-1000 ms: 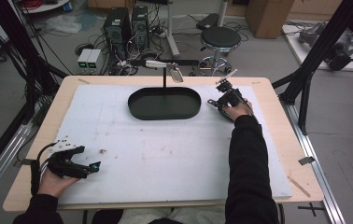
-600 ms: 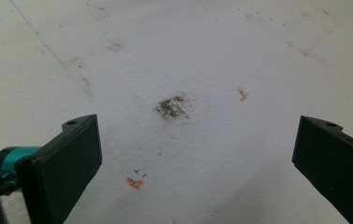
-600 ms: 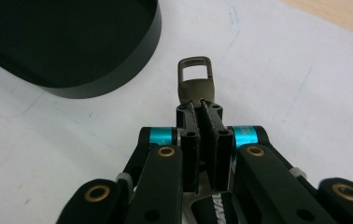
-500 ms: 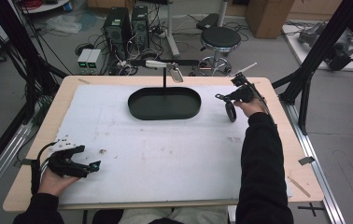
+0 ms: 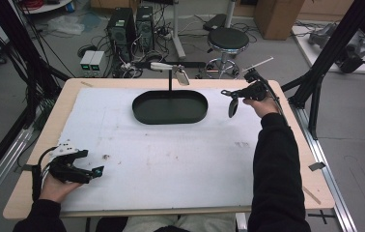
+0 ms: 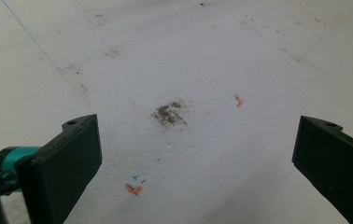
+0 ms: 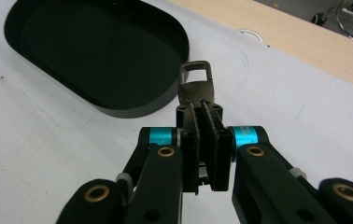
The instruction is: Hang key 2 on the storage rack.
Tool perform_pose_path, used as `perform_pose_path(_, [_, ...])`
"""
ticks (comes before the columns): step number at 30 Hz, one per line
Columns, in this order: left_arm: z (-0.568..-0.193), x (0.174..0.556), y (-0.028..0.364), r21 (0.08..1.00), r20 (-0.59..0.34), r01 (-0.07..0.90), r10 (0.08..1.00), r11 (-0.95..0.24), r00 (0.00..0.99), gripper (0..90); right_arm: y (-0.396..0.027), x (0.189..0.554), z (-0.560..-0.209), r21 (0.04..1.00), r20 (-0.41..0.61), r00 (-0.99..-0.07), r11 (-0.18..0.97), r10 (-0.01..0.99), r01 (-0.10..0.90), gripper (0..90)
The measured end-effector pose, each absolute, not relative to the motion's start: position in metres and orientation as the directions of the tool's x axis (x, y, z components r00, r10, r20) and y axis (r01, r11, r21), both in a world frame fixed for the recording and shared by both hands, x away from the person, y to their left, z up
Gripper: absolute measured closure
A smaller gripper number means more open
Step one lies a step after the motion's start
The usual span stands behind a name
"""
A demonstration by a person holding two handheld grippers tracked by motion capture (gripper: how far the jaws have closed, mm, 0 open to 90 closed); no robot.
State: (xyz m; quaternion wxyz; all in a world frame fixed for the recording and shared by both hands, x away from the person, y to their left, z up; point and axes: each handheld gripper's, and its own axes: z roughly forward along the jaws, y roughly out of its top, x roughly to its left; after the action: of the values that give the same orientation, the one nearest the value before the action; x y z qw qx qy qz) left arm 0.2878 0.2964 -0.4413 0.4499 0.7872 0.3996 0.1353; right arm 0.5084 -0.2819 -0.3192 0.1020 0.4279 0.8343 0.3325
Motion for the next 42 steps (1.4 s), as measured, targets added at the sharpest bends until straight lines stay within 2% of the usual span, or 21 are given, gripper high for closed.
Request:
perform_pose_path(18, [-0.439, 0.287, 0.298, 0.825, -0.150, 0.501, 0.752, -0.263, 0.642, 1.9, -0.251, 0.505, -0.276, 0.696, 0.075, -0.678, 0.448, 0.731, 0.561, 86.2])
perform_pose_path(34, [-0.438, 0.285, 0.299, 0.829, -0.144, 0.494, 0.754, -0.262, 0.641, 1.9, -0.234, 0.506, -0.257, 0.730, 0.058, -0.695, 0.444, 0.717, 0.519, 86.0])
perform_pose_path(42, [-0.438, 0.285, 0.299, 0.830, -0.143, 0.492, 0.753, -0.262, 0.642, 1.9, -0.212, 0.509, -0.247, 0.740, 0.026, -0.718, 0.469, 0.696, 0.482, 86.0])
